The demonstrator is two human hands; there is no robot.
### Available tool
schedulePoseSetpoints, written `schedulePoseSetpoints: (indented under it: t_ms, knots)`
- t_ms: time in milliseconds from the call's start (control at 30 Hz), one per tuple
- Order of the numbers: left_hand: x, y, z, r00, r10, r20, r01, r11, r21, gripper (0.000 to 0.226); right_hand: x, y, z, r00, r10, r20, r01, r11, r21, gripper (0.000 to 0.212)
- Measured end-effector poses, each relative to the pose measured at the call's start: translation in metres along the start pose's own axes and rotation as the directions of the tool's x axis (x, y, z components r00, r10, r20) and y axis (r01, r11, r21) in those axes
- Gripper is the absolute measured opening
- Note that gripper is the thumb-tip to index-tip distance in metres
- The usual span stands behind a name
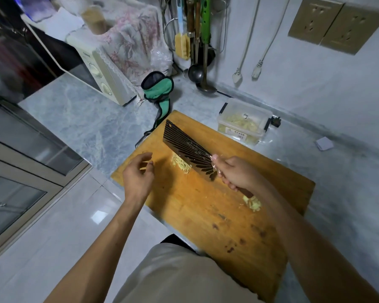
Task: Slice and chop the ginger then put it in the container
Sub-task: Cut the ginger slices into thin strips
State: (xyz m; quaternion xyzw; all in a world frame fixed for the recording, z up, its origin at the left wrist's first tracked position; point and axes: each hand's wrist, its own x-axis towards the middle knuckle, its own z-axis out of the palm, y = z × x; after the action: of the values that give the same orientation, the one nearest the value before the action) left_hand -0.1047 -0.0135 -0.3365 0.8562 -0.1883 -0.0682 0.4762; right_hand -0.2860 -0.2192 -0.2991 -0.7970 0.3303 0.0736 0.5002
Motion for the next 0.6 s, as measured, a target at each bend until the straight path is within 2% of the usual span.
schedulePoseSetpoints:
  t_ms: [67, 133, 167, 233, 300, 333, 400, 533, 600]
  knots:
    - [0.004, 0.002, 0.002, 0.998, 0.020, 0.065, -0.021, 1.000, 0.014, 0.020, -0.006, -0.002, 0.006, 0.998, 0.065, -0.016, -0.061, 0.979, 0.192, 0.063]
    - [0.005, 0.000, 0.010, 0.975, 0.154, 0.160, -0.167, 0.984, 0.068, 0.026, -0.007, -0.008, 0.012, 0.989, 0.149, -0.016, -0.131, 0.909, 0.395, 0.061]
    - [0.004, -0.001, 0.015, 0.938, 0.257, 0.234, -0.285, 0.954, 0.093, 0.035, -0.007, -0.012, 0.016, 0.981, 0.192, -0.015, -0.163, 0.869, 0.467, 0.061]
    - [0.005, -0.005, 0.027, 0.804, 0.413, 0.427, -0.518, 0.840, 0.163, 0.063, -0.005, -0.021, 0.021, 0.967, 0.253, -0.013, -0.205, 0.813, 0.544, 0.062]
    - [0.007, -0.007, 0.035, 0.685, 0.469, 0.557, -0.668, 0.709, 0.225, 0.084, -0.004, -0.027, 0.024, 0.962, 0.273, -0.019, -0.214, 0.794, 0.568, 0.062]
    - [0.009, -0.009, 0.038, 0.661, 0.474, 0.581, -0.696, 0.677, 0.240, 0.089, -0.003, -0.030, 0.024, 0.963, 0.267, -0.029, -0.204, 0.798, 0.567, 0.062]
    - [0.013, -0.011, 0.041, 0.662, 0.455, 0.595, -0.700, 0.659, 0.275, 0.088, -0.003, -0.034, 0.025, 0.966, 0.254, -0.048, -0.184, 0.805, 0.563, 0.063]
    - [0.026, -0.015, 0.038, 0.709, 0.394, 0.585, -0.656, 0.675, 0.339, 0.061, -0.002, -0.039, 0.025, 0.965, 0.247, -0.091, -0.154, 0.810, 0.565, 0.063]
    - [0.032, -0.014, 0.036, 0.718, 0.448, 0.533, -0.654, 0.698, 0.294, 0.062, -0.002, -0.040, 0.028, 0.968, 0.226, -0.107, -0.132, 0.825, 0.549, 0.063]
